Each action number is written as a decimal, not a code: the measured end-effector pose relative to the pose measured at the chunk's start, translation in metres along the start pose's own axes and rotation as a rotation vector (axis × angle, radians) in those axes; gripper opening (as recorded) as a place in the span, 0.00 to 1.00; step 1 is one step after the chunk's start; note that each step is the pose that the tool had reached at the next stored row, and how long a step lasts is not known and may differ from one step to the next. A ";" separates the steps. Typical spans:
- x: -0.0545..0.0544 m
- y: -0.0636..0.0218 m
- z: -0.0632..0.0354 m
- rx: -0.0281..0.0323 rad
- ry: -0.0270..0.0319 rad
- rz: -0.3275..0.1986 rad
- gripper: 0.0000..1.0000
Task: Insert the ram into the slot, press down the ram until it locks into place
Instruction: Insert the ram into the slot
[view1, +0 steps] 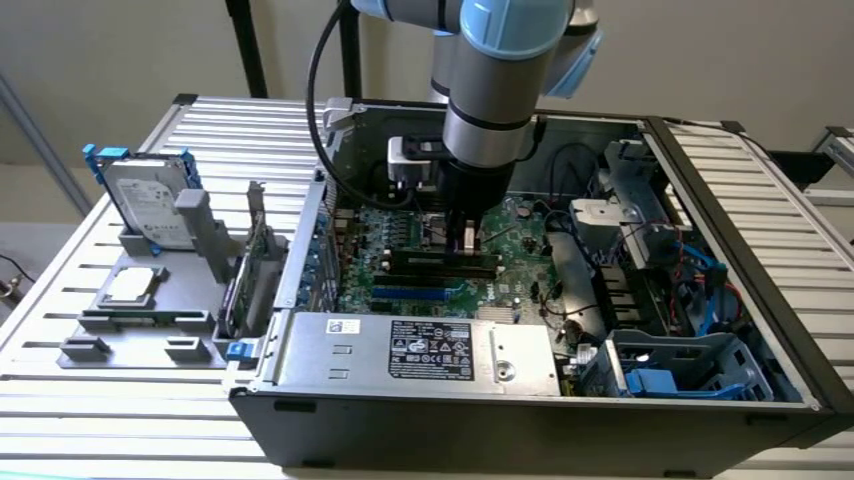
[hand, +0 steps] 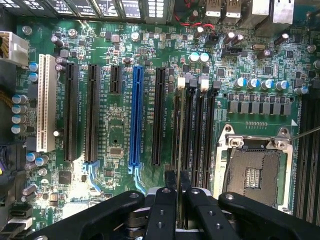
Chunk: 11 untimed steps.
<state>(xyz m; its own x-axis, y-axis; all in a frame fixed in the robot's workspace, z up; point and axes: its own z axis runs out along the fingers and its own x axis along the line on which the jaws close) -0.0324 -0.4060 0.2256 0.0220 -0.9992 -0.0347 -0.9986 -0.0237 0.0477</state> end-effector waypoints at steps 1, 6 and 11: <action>0.000 0.0000 0.0001 -0.0001 0.0003 0.000 0.14; 0.000 0.0002 0.0011 -0.0001 0.0007 0.000 0.14; 0.000 0.0006 0.0019 -0.0002 0.0014 0.000 0.14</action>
<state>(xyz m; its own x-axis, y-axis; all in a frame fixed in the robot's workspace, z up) -0.0331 -0.4060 0.2237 0.0222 -0.9992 -0.0333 -0.9986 -0.0237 0.0479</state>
